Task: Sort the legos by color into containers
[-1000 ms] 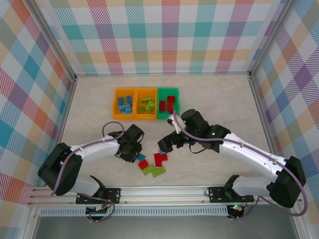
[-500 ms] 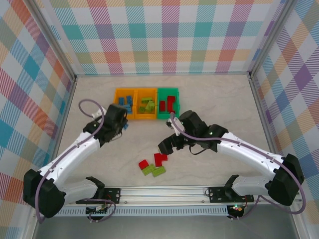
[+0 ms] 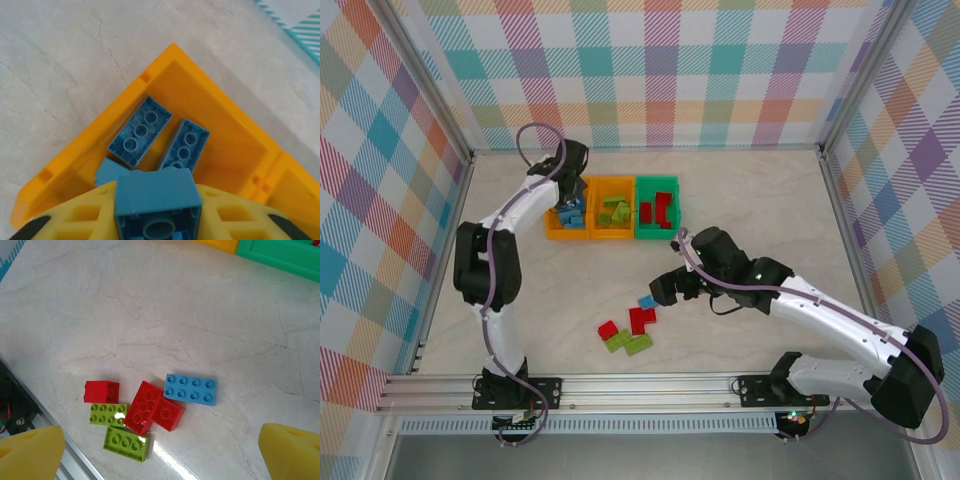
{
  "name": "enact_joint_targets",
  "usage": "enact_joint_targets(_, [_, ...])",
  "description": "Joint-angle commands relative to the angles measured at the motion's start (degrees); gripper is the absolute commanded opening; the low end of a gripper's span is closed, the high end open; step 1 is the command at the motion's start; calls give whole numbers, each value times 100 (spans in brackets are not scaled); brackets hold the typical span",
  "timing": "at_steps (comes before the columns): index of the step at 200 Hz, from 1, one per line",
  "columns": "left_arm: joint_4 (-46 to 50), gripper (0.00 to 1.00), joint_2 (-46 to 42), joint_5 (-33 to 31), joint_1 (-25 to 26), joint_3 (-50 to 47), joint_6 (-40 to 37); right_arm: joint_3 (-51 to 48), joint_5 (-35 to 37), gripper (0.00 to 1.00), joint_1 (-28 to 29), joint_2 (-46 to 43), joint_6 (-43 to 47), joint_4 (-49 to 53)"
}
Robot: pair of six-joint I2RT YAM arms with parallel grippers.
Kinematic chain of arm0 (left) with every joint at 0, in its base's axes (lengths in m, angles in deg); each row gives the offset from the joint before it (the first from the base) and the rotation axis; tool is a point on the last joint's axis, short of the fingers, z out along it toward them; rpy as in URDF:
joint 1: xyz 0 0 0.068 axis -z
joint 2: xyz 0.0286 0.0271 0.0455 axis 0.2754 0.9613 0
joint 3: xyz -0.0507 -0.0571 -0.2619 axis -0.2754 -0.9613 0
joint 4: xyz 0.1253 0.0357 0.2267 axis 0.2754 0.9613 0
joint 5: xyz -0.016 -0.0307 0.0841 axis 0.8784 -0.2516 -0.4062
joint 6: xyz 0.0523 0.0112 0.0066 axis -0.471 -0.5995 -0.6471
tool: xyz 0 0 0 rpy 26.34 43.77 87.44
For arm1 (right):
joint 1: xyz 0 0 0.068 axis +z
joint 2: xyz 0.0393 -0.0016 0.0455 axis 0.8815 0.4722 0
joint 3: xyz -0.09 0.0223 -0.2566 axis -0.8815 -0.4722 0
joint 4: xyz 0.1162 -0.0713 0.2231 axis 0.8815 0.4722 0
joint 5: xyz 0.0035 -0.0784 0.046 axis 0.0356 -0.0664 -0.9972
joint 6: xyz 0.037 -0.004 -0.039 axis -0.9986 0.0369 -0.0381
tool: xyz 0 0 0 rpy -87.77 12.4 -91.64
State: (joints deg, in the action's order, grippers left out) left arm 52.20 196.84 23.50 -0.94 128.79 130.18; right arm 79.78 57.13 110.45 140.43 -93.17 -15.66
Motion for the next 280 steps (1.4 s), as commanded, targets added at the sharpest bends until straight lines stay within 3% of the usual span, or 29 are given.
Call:
enact_joint_targets(1, [558, 51, 217, 129, -141, 615, -52, 21, 54, 100, 33, -153, -77, 110])
enact_joint_targets(33, [524, 67, -22, 295, -195, 533, -74, 51, 178, 100, 33, -130, -19, 65])
enact_joint_targets(61, [310, 66, -868, 769, -186, -56, -86, 131, 206, 100, 34, 114, -163, 31])
enact_joint_targets(91, [-365, 63, -2713, 1318, 127, -1377, -427, 120, 49, 97, 236, 504, -717, -230])
enact_joint_targets(133, [-2, 62, -5037, 1538, 1151, -2431, -2561, 57, 945, 94, 1164, 1263, -1688, -241])
enact_joint_targets(160, [832, 65, -5982, 2443, 1376, -2821, -4032, 54, 1152, 97, 1681, 1813, -1906, -256])
enact_joint_targets(188, [1632, 67, -6534, 2409, 1457, -3258, -5266, 384, 1379, 99, 1809, 2402, -2219, 51])
enact_joint_targets(202, [1749, 70, -6813, 2573, 1466, -3661, -6041, 496, 1450, 93, 1826, 2560, -2436, -13])
enact_joint_targets(230, [1876, 74, -7440, 2945, 1466, -4574, -7575, 409, 1438, 67, 1844, 2699, -3065, -382])
enact_joint_targets(252, [1638, 83, -7935, 2760, 1466, -5120, -7993, 405, 1323, 66, 1916, 2827, -3429, -397])
enact_joint_targets(280, [1326, 97, -8495, 3035, 1465, -5564, -8348, 588, 1385, 66, 2130, 3034, -3670, -230])
